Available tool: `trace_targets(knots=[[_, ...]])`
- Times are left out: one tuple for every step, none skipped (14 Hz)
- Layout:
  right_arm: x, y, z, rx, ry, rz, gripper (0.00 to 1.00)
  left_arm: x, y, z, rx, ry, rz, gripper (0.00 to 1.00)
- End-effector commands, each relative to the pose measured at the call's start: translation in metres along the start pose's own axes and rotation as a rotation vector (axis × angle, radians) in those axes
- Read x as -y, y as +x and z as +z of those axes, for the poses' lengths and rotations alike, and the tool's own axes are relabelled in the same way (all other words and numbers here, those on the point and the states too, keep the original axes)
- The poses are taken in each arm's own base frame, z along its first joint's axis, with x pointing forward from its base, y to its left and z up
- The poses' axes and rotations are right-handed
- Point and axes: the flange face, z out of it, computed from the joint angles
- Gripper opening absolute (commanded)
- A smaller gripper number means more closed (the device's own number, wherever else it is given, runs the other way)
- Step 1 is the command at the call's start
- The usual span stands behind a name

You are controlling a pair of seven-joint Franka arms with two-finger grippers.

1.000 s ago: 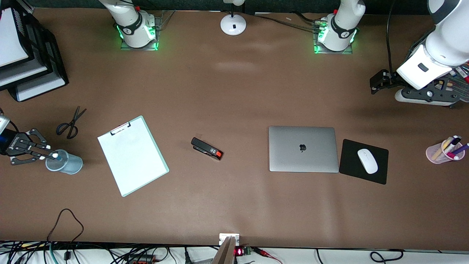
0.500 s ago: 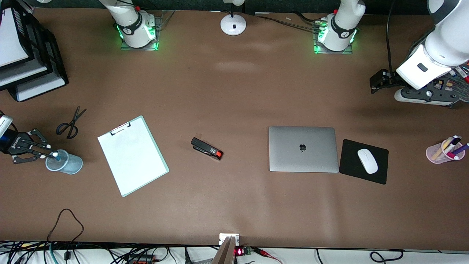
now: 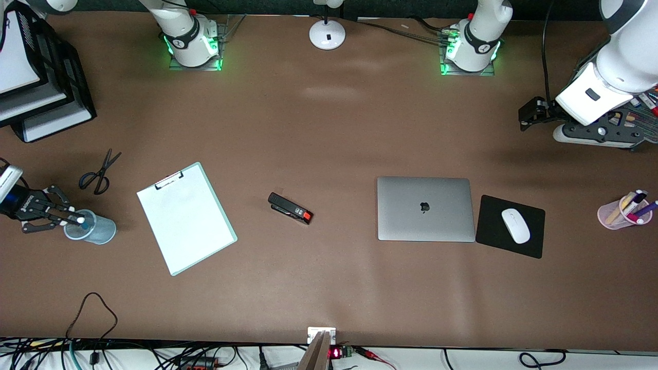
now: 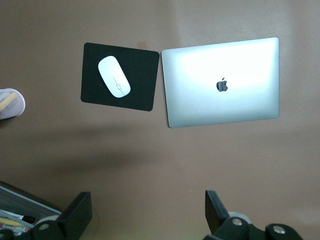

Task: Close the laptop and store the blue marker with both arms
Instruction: 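Carry the blue marker over the grey cup with the right gripper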

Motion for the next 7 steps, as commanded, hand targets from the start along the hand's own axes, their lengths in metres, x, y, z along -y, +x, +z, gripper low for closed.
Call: trace_targets(knots=[[-0.008, -0.013, 0.0, -0.035, -0.032, -0.015, 0.01, -0.003, 0.003, -0.006, 0.008, -0.022, -0.002, 1.0], [-0.008, -0.017, 0.002, -0.038, -0.034, -0.016, 0.01, -0.002, 0.003, -0.006, 0.007, -0.022, -0.004, 1.0], [-0.006, -0.021, 0.0, -0.038, -0.037, -0.021, 0.01, -0.003, 0.003, -0.007, 0.005, -0.022, -0.001, 1.0], [-0.005, -0.025, 0.003, -0.038, -0.034, -0.016, 0.01, -0.003, 0.003, -0.006, 0.008, -0.022, -0.002, 1.0], [-0.003, -0.031, 0.001, -0.038, -0.037, -0.008, 0.01, -0.003, 0.003, -0.006, 0.008, -0.022, -0.002, 1.0], [-0.002, -0.035, 0.001, -0.034, -0.041, -0.004, 0.01, -0.003, 0.003, -0.006, 0.007, -0.022, -0.002, 1.0], [0.0, -0.041, 0.002, -0.035, -0.04, 0.003, 0.01, -0.001, 0.003, -0.006, 0.008, -0.022, -0.005, 1.0]])
